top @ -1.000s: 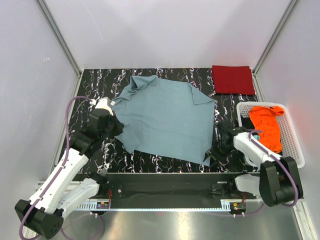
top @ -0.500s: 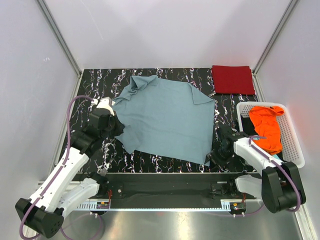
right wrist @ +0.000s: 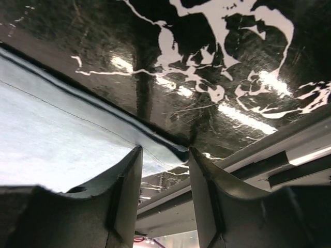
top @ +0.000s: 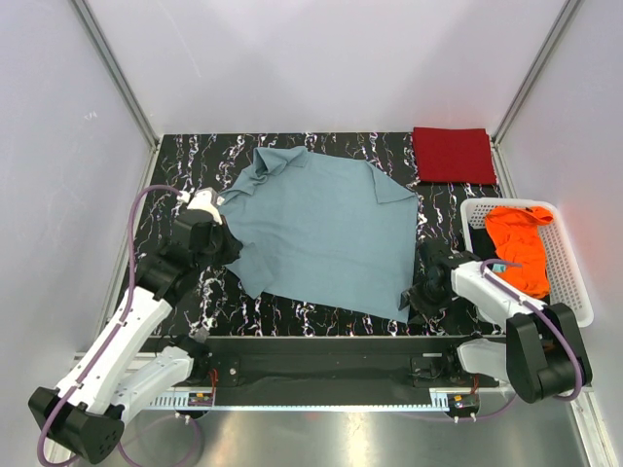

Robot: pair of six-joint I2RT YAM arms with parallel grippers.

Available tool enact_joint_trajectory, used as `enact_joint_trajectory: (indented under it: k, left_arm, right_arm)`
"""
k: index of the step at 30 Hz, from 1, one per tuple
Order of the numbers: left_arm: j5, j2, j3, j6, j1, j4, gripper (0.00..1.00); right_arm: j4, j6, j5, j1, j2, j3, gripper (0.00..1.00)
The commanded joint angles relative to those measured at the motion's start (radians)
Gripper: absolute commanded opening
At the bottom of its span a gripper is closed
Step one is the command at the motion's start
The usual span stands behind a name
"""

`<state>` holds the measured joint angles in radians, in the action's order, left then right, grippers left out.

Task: Fold and stack the t-shirts
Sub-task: Flatten the tshirt out

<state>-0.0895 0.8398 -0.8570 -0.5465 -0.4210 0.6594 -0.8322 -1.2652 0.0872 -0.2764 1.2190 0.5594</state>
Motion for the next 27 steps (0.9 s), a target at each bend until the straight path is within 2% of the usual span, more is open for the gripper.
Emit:
enact_joint_trajectory:
  k: [1, 6, 9, 13, 17, 20, 27]
  left_arm:
    - [0.004, -0.022, -0.043, 0.013, 0.004, -0.021, 0.0]
    - [-0.01, -0.036, -0.056, 0.014, 0.004, 0.0, 0.0]
    - [-0.015, -0.044, -0.054, 0.016, 0.004, 0.009, 0.0]
    - [-0.016, -0.05, -0.053, 0.017, 0.005, 0.016, 0.0]
    - [-0.022, -0.053, -0.059, 0.025, 0.005, 0.019, 0.0]
    - [-0.044, -0.062, -0.08, 0.04, 0.005, 0.028, 0.0]
    - [-0.115, -0.1, -0.184, 0.072, 0.014, 0.048, 0.0]
  right_arm:
    - [0.004, -0.069, -0.072, -0.03, 0.007, 0.039, 0.47]
    - [-0.004, -0.157, -0.114, -0.066, -0.026, 0.028, 0.43]
    - [-0.015, -0.181, -0.138, -0.092, -0.024, 0.034, 0.33]
    - [-0.015, -0.163, -0.139, -0.095, -0.022, 0.039, 0.12]
    - [-0.015, -0.137, -0.138, -0.093, -0.071, 0.033, 0.0]
    - [-0.015, -0.047, -0.148, -0.095, -0.09, 0.094, 0.0]
    - [0.012, 0.327, -0.158, -0.093, -0.033, 0.324, 0.0]
